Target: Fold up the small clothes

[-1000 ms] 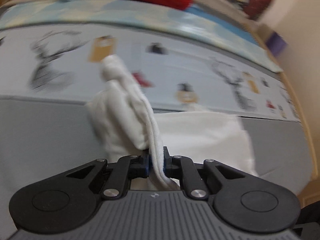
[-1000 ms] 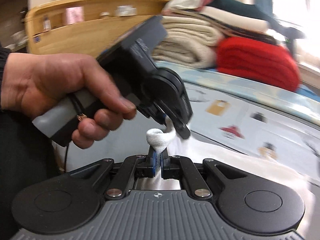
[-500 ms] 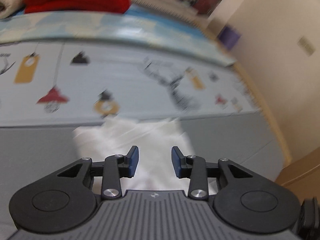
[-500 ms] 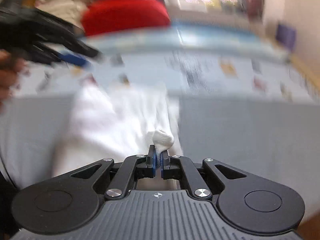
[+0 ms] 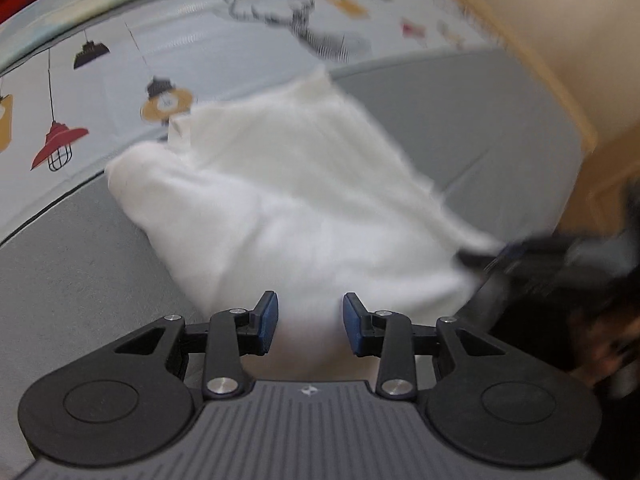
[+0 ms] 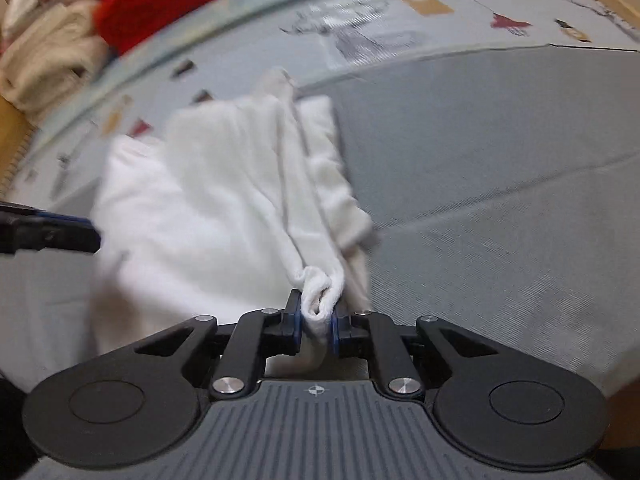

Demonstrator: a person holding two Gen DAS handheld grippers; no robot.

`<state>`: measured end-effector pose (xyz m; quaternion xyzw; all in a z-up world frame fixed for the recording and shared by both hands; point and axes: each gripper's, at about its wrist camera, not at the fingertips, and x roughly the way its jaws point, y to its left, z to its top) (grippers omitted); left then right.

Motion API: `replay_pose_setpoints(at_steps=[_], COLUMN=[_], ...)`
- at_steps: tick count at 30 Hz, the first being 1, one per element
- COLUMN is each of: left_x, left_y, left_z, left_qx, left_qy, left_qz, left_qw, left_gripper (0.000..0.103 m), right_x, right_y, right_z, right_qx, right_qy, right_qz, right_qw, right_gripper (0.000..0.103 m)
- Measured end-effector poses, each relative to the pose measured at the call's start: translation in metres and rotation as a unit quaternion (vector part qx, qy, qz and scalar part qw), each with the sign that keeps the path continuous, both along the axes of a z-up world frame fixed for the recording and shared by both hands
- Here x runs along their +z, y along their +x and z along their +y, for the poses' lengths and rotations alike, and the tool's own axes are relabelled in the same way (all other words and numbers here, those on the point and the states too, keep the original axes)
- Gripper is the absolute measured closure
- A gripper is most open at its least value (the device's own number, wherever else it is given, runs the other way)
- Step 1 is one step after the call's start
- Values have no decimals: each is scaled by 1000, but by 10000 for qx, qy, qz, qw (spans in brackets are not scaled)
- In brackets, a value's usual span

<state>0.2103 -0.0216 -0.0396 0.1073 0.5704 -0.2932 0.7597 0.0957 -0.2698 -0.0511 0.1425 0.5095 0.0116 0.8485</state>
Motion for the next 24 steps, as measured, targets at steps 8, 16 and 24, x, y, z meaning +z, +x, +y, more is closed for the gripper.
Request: replay_pose_setpoints(at_steps=[8,16,24], left_x=[-18,-15,-14], left_y=[4,-1,5], left_z=[6,14,18], left_qx=[-28,-93,-103], left_qy=[502,486,363], left_qz=[35,-14,-33], left_qw=[9987,9988,9993], left_gripper=[63,56,56], right_x=[65,42,-10], right_y=[32,116,153], right_z=[-11,-4,10], right_qx=[393,860,640], right_qy=[-156,1018,794], right_qz=[-1000,-944,-323], right_qw=[9941,9866,9943], right_gripper=[75,73,71])
